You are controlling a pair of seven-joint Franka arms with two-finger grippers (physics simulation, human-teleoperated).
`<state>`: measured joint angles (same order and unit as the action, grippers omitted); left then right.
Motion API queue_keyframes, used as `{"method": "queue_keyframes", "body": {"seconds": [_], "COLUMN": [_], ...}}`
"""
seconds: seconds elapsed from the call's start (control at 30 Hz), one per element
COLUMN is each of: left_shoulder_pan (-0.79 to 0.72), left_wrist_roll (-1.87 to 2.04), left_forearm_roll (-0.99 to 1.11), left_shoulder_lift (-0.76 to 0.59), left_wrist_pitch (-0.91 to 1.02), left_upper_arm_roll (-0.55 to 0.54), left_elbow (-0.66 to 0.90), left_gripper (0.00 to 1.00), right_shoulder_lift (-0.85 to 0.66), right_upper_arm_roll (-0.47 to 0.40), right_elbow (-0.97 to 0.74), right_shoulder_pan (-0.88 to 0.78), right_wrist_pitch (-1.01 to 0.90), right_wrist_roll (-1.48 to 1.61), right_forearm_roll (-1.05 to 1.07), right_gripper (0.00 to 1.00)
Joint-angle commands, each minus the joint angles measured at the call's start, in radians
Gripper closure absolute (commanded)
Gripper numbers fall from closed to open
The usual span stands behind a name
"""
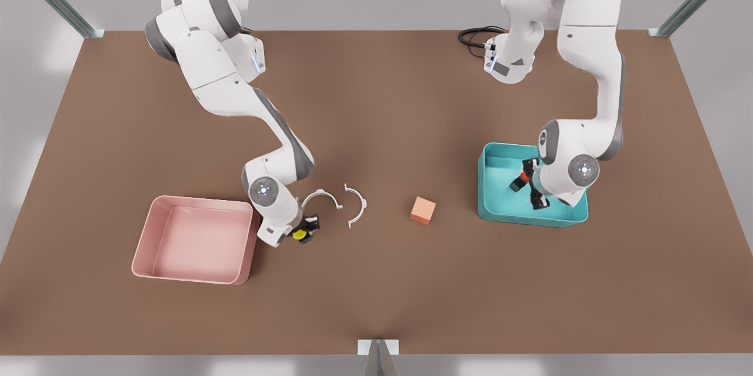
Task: Place the red button in the blue storage box with the left arm, and place the yellow button in the pink storage box with the right arm
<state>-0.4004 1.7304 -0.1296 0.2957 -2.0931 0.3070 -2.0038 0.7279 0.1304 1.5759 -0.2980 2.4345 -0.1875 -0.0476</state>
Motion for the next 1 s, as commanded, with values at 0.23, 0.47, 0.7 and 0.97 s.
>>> {"method": "queue_keyframes", "body": {"seconds": [0.23,0.47,0.7,0.97], "left_shoulder_pan": [0.264,0.242,0.244,0.250], "left_wrist_roll": [-1.822,-1.822,-1.818,-1.824], "left_forearm_roll": [0.079,0.165,0.163,0.162], "left_shoulder_lift": [-0.138,-0.133,-0.138,-0.138], "left_wrist_pitch": [0.599,0.657,0.703,0.706], "left_upper_arm_roll": [-0.270,-0.278,-0.278,-0.276], "left_elbow": [0.586,0.591,0.593,0.593], "left_gripper": [0.00,0.00,0.00,0.00], "right_shoulder_lift": [-0.157,-0.173,-0.188,-0.281], "right_upper_arm_roll": [0.008,0.009,0.009,0.069], "right_elbow": [0.030,0.070,0.165,0.044], "right_shoulder_pan": [0.247,0.439,0.453,0.442], "right_wrist_pitch": [-0.218,-0.235,-0.233,-0.371], "right_wrist_roll": [0.007,0.207,0.204,0.184], "right_forearm_roll": [-0.032,-0.029,-0.028,-0.032], "right_gripper": [0.74,0.73,0.39,0.00]}}
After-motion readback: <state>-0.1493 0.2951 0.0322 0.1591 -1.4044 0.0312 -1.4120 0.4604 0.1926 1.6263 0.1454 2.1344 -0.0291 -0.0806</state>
